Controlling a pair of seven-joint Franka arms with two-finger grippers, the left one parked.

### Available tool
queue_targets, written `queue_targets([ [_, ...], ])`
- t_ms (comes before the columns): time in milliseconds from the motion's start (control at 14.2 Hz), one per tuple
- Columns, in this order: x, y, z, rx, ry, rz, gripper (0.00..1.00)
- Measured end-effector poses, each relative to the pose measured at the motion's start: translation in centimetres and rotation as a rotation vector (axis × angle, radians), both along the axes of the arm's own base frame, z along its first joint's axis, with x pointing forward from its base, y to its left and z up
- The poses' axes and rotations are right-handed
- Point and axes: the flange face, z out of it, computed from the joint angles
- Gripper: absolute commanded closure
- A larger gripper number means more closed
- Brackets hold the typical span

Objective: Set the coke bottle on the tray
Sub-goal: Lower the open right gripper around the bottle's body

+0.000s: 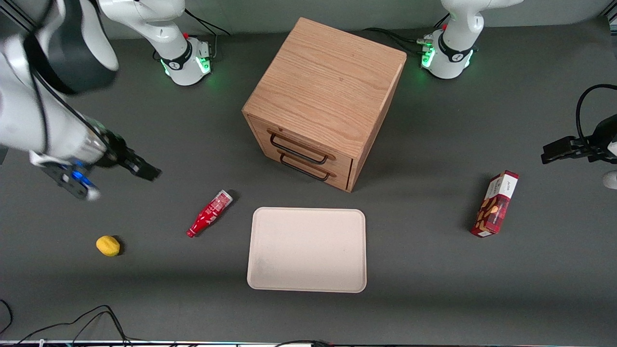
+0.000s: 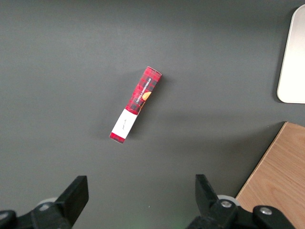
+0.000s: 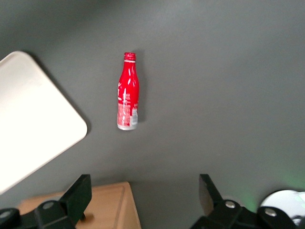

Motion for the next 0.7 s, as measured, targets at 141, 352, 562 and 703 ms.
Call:
queue_targets([
  [141,2.4,1.0,-7.8,0.006,0.012,-0.091,0.00],
  [352,3.8,2.7,-19.1,0.030,-0.028,-0.157,0.00],
  [562,3.1,3.8,-25.6,0.048,-0.063,-0.186,0.00],
  [703,2.6,3.9,-28.0,0.040,-0.073,-0.176,0.00],
])
